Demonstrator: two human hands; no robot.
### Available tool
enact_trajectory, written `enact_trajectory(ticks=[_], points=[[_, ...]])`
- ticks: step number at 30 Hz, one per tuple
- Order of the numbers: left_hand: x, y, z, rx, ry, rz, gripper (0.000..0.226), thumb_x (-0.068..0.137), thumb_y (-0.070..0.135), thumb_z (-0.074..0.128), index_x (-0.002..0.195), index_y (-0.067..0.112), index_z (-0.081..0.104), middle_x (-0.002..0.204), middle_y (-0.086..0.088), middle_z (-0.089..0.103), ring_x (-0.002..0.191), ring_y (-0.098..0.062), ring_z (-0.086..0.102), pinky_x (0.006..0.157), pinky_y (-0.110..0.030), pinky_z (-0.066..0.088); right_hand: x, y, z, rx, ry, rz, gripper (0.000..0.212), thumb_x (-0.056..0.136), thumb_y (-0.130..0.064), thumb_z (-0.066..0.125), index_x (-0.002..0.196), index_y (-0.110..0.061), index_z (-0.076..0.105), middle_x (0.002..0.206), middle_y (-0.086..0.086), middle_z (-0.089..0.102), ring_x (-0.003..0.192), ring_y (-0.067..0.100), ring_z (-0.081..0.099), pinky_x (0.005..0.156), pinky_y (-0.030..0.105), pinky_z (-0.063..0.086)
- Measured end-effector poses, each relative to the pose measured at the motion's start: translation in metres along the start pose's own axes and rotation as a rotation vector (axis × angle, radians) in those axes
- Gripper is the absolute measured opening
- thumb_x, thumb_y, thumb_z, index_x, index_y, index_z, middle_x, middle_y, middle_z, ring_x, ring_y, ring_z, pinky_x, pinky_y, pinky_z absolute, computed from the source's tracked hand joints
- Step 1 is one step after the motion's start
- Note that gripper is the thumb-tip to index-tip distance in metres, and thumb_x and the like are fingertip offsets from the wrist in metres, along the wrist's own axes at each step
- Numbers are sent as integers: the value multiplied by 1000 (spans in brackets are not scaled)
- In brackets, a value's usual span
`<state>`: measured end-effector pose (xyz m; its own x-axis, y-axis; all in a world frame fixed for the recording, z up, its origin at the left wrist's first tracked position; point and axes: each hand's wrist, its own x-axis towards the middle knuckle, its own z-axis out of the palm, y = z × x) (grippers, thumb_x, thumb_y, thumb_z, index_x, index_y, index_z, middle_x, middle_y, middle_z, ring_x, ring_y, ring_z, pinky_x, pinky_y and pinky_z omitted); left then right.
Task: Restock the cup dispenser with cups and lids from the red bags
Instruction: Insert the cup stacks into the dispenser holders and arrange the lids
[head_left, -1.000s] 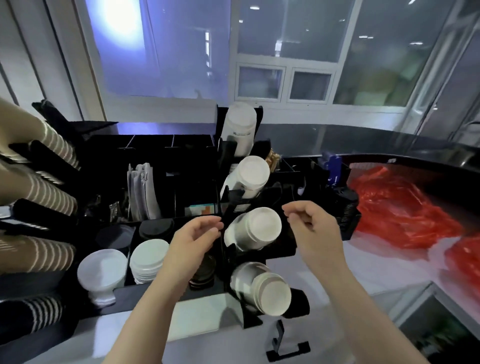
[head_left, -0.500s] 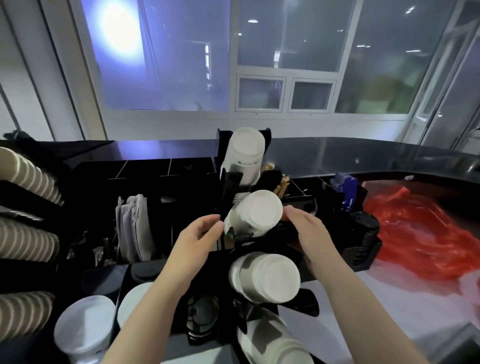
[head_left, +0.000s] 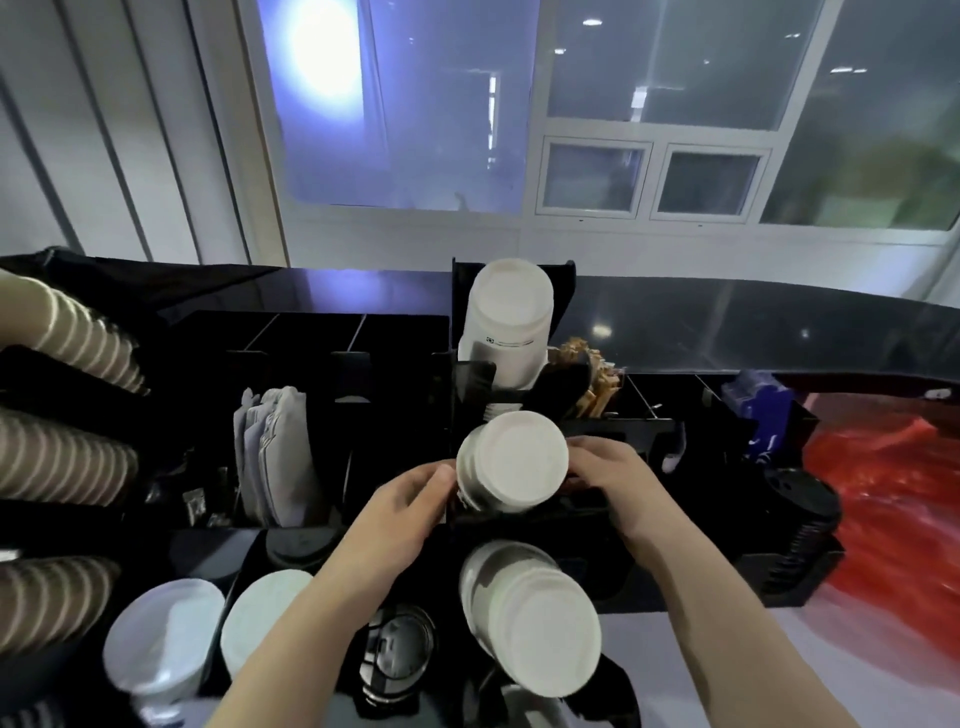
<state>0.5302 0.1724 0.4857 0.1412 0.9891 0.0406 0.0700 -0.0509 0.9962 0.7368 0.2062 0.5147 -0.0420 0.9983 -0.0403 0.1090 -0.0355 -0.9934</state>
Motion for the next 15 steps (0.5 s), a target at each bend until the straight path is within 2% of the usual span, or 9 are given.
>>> enact_trajectory(ticks=[3, 5, 7, 10, 13, 15], points=[[0, 1, 0, -23, 7, 8, 46, 80, 52, 44, 111, 27, 68, 108, 4, 72, 107, -9, 65, 94, -29, 47, 2, 2, -5, -100, -35, -52, 15, 91, -17, 61, 89, -13, 75, 81, 4, 74, 75, 12, 65, 73, 29, 49], [0, 2, 0, -52, -5, -6, 40, 85, 53, 49, 107, 28, 71, 109, 1, 72, 109, -14, 64, 97, -34, 47, 4, 2, -8, -110, -46, -63, 15, 90, -24, 63, 87, -18, 76, 80, 3, 75, 75, 11, 67, 73, 31, 50], [0, 4, 0, -68, -24, -20, 33, 85, 58, 56, 102, 35, 73, 109, 1, 72, 109, -14, 64, 96, -34, 47, 5, 1, -11, -138, -57, -68, 18, 87, -34, 66, 85, -20, 77, 78, 5, 74, 72, 12, 66, 72, 34, 50], [2, 7, 0, -45, -35, -34, 45, 68, 64, 55, 100, 38, 73, 107, 2, 72, 105, -12, 64, 92, -33, 47, 9, -4, -12, -212, -75, -34, 37, 81, -47, 65, 79, -11, 73, 73, 13, 70, 67, 18, 60, 69, 37, 47], [5, 12, -1, 8, -44, -34, 48, 65, 68, 57, 99, 38, 72, 101, 6, 73, 95, -5, 66, 80, -25, 46, 13, -5, -13, -205, -92, 20, 35, 81, -44, 67, 63, -15, 61, 60, 4, 56, 63, 20, 53, 63, 35, 43], [7, 15, -3, 47, -44, -24, 47, 64, 68, 57, 99, 40, 72, 100, 9, 73, 95, -2, 67, 82, -23, 45, 11, -3, -12, -182, -109, 13, 34, 83, -40, 66, 66, -12, 60, 61, 3, 53, 62, 17, 52, 60, 30, 41]])
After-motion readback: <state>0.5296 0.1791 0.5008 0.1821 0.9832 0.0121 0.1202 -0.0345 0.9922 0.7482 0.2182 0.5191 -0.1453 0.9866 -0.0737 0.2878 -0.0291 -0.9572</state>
